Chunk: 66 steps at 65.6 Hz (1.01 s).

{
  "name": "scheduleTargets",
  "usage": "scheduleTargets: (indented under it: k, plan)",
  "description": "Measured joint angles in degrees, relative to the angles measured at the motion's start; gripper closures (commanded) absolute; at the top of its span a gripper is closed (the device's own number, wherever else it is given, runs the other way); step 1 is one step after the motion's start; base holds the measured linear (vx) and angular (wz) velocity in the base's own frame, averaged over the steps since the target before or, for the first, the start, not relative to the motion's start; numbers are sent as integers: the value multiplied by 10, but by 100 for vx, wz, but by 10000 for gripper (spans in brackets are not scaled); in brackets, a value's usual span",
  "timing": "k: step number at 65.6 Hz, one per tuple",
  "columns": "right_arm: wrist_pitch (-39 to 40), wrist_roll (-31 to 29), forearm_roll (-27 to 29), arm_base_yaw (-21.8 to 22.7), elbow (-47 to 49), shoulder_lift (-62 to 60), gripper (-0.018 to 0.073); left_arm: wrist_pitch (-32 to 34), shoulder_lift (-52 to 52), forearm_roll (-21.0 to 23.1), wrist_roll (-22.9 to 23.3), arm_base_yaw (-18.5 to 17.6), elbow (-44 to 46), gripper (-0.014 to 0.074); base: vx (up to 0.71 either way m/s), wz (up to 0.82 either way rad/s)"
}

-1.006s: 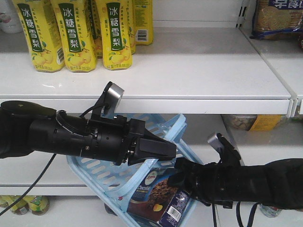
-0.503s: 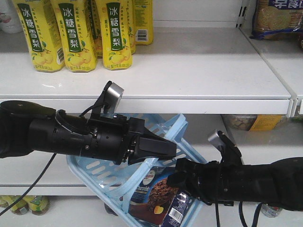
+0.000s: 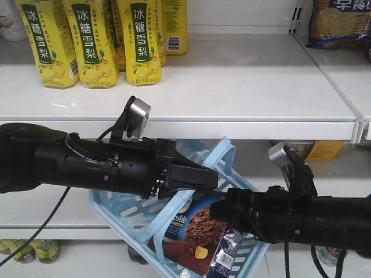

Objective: Left arm holds basket, right arm returns cookies
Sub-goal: 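Lift the cookie box out of the basket with the right gripper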

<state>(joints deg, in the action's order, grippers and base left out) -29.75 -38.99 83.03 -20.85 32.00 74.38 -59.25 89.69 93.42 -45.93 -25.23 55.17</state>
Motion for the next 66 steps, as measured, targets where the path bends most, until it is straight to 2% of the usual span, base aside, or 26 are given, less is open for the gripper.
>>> scheduleTargets:
  k: [27, 52, 66]
  plan:
    - [-14, 144, -155, 0, -1, -108, 562, 0, 0, 1, 0, 0, 0, 600, 0, 0]
    - [-69, 332, -357, 0, -1, -258, 562, 0, 0, 1, 0, 0, 0, 599, 0, 0]
    - [-130, 433, -465, 0, -1, -364, 562, 0, 0, 1, 0, 0, 0, 599, 0, 0]
